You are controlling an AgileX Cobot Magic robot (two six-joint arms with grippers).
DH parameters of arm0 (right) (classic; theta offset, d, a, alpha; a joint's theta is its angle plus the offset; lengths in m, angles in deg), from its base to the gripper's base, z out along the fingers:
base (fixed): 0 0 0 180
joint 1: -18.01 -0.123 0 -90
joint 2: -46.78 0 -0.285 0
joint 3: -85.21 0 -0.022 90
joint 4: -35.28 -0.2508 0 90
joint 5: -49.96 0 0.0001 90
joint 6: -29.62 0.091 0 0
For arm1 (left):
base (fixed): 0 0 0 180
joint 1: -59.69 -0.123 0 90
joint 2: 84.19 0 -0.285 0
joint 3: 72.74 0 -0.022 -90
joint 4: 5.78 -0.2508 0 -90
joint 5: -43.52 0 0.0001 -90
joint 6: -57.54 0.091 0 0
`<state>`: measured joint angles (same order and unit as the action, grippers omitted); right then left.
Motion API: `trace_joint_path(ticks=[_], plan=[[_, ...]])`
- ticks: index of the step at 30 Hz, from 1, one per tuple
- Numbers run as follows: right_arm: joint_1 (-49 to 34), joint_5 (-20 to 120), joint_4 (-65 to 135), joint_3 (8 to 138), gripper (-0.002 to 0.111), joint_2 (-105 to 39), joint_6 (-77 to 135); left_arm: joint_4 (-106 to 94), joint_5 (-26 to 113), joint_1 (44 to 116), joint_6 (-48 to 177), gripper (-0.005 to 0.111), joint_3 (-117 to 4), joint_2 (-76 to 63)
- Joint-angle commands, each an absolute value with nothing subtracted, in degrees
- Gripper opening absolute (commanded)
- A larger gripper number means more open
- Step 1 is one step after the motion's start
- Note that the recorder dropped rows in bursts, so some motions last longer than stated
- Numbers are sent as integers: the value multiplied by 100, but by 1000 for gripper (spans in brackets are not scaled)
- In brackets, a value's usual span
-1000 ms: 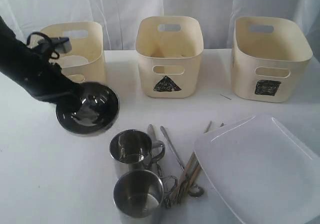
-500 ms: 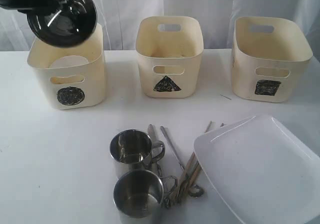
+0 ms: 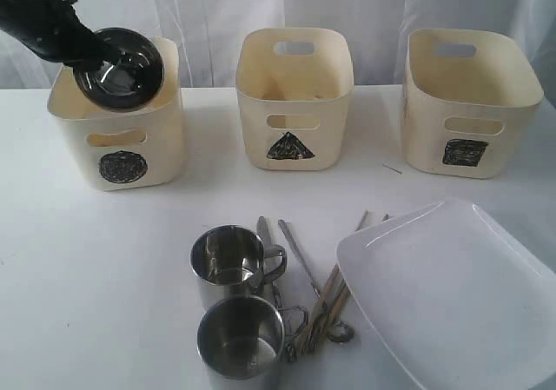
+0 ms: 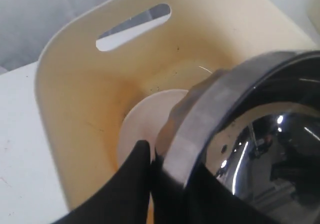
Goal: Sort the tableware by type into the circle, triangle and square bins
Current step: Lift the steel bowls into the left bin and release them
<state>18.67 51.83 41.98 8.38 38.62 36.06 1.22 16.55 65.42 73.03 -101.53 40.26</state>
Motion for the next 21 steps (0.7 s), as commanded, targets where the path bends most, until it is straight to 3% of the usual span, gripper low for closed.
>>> trace_joint_path(ticks=[1,9,12,17,21], plan=[[1849,5171,4243,799,0,3899,3584,100,1738,6496,7248,0,-10358,4377],[1849,5171,4243,799,0,3899,3584,-168,1681,6483,7248,1,-10358,4531],[1849,5171,4243,799,0,3899,3584,-168,1632,6483,7248,12,-10358,4490],[1849,5171,4243,799,0,3899,3584,-168,1494,6483,7229,40,-10358,4342],[1849,5171,4243,799,0,3899,3584,-168,1364,6483,7229,43,-10358,4062]])
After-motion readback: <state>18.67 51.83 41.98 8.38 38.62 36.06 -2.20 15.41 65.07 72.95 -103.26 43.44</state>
